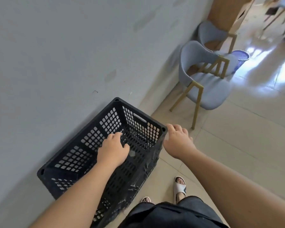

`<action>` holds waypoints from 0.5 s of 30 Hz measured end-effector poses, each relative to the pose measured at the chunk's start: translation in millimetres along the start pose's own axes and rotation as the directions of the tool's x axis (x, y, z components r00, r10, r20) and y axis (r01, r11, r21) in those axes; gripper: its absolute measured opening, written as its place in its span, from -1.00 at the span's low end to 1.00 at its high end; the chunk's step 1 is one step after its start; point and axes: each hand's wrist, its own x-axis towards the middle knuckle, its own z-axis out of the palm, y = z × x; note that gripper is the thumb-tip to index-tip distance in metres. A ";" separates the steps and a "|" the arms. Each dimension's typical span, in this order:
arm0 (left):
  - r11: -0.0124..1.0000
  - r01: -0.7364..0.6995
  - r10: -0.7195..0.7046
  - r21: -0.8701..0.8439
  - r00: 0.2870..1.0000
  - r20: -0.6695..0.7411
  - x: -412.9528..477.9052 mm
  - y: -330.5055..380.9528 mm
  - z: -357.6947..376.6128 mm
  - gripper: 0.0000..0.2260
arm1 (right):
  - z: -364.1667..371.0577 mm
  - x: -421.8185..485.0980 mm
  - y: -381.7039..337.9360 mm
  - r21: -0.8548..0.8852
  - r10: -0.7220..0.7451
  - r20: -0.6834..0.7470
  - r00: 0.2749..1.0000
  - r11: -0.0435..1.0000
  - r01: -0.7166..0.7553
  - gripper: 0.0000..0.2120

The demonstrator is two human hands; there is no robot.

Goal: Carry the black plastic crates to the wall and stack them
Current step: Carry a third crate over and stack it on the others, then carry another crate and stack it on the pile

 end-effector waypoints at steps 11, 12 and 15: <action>0.907 -0.385 0.368 0.169 0.921 0.125 -21.9 178.6 28.3 -0.50 | -40.8 -70.1 151.4 0.195 0.297 -0.180 0.938 0.945 -0.262 -0.44; 0.890 -0.417 0.396 0.185 0.908 0.139 -27.3 200.2 35.5 -0.49 | -47.7 -78.1 171.3 0.215 0.326 -0.209 0.922 0.935 -0.282 -0.43; 0.833 -0.506 0.475 0.223 0.861 0.181 -49.3 269.2 60.8 -0.48 | -66.1 -105.3 237.0 0.298 0.432 -0.285 0.856 0.888 -0.349 -0.40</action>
